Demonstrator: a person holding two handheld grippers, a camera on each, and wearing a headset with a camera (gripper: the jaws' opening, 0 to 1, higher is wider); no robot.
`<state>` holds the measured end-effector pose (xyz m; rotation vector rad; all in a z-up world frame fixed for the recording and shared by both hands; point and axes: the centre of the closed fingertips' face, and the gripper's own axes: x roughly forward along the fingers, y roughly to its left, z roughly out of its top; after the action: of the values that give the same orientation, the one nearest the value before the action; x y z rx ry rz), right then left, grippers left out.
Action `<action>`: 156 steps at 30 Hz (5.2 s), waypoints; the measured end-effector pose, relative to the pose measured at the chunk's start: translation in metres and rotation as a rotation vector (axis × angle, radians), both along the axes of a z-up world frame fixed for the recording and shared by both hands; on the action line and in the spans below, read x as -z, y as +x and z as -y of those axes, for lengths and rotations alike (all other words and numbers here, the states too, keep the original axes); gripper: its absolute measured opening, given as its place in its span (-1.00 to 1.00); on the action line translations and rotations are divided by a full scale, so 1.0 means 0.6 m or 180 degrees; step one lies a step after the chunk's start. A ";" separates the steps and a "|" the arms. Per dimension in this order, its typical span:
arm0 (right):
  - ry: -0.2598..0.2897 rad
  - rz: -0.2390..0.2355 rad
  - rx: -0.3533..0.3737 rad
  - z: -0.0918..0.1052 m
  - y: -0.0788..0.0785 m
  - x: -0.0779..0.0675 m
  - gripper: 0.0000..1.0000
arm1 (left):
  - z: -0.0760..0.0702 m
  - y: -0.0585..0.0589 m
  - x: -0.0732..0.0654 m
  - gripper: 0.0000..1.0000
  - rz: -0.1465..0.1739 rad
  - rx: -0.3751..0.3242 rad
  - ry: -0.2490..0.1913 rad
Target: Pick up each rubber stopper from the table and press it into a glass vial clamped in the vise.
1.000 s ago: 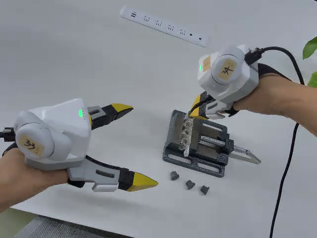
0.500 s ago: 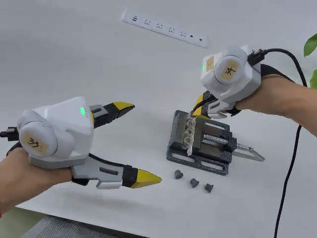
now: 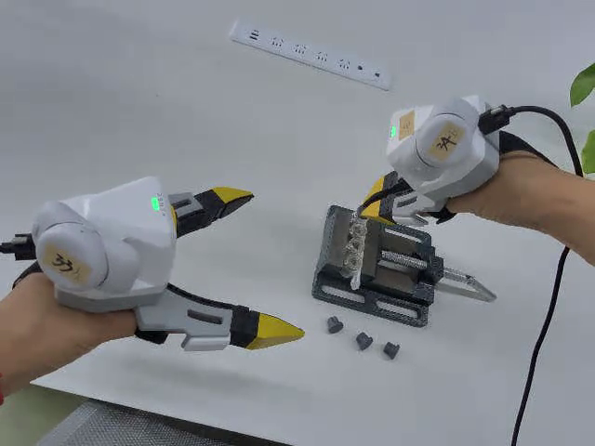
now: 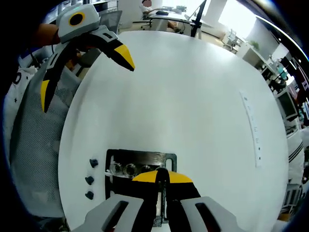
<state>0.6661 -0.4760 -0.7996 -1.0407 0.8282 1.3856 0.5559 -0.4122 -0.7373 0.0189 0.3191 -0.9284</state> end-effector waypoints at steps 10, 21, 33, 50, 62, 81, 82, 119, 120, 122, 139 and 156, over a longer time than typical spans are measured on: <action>0.0037 0.0044 0.0054 -0.001 -0.001 -0.003 -0.98 | 0.001 0.000 -0.002 0.89 0.0002 0.0007 0.0010; 0.0139 0.0035 0.0155 0.002 -0.003 -0.010 -0.92 | -0.006 0.000 0.002 0.88 -0.0003 0.0001 0.0040; 0.0324 0.0087 0.0284 0.022 -0.013 -0.038 -0.74 | -0.011 0.000 -0.001 0.88 -0.0009 -0.0015 0.0074; 0.0796 0.0173 0.0648 0.060 -0.032 -0.097 -0.40 | -0.015 -0.006 -0.012 0.88 -0.0008 0.0025 0.0185; 0.1167 0.0136 0.1004 0.121 -0.079 -0.110 -0.13 | -0.016 -0.014 -0.012 0.88 -0.0032 0.0053 0.0273; 0.1506 -0.0002 0.1306 0.169 -0.175 -0.072 0.04 | -0.014 -0.022 -0.013 0.88 -0.0065 0.0104 0.0400; 0.1513 -0.0007 0.1319 0.173 -0.178 -0.066 0.03 | -0.013 -0.023 -0.014 0.88 -0.0068 0.0105 0.0402; 0.1402 -0.0269 0.1402 0.157 -0.233 0.081 -0.67 | -0.007 -0.034 -0.009 0.86 -0.0141 0.0127 0.0414; 0.1397 -0.0265 0.1398 0.157 -0.233 0.082 -0.67 | -0.007 -0.034 -0.008 0.86 -0.0143 0.0127 0.0413; 0.1398 -0.0263 0.1400 0.156 -0.231 0.083 -0.70 | -0.007 -0.034 -0.007 0.86 -0.0148 0.0130 0.0415; 0.1382 -0.0258 0.1361 0.153 -0.228 0.087 -0.83 | -0.007 -0.034 0.000 0.85 -0.0171 0.0164 0.0424; 0.1439 -0.0278 0.1300 0.155 -0.227 0.064 -0.86 | 0.008 -0.035 -0.005 0.80 -0.0151 0.0230 0.0396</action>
<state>0.5299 -0.5692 -0.8377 -0.4354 0.6976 1.1933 0.5346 -0.4170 -0.7345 0.1235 0.4222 -0.9807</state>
